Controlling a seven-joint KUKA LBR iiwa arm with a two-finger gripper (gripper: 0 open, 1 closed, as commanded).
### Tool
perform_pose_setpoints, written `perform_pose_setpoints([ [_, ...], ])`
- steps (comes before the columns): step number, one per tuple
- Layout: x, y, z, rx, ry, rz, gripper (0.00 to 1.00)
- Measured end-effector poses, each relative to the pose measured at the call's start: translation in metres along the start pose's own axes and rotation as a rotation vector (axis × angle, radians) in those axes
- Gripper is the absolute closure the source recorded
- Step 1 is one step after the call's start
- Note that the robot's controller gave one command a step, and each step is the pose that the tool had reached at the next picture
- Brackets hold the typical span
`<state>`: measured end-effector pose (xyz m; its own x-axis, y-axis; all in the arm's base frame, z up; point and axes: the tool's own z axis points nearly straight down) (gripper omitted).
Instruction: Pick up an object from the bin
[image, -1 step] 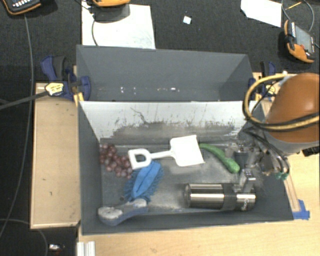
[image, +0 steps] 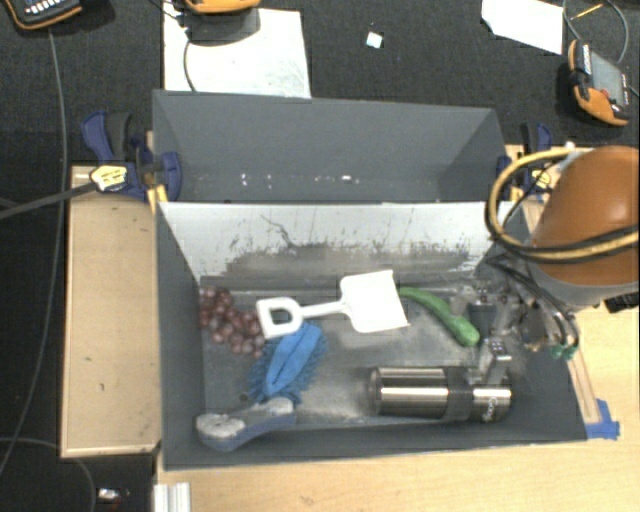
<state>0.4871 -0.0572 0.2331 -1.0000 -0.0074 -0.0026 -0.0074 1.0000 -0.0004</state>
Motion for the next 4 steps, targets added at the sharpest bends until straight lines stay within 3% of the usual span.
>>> perform_pose_setpoints([
  [1, -0.021, -0.011, 0.064, 0.002, -0.009, -0.228, 0.0],
  [2, -0.023, -0.009, 0.098, 0.001, -0.002, -0.329, 0.0],
  [3, 0.003, -0.056, 0.15, -0.007, -0.003, -0.487, 0.0],
  [4, 0.009, -0.041, 0.152, 0.0, -0.015, -0.27, 1.0],
])
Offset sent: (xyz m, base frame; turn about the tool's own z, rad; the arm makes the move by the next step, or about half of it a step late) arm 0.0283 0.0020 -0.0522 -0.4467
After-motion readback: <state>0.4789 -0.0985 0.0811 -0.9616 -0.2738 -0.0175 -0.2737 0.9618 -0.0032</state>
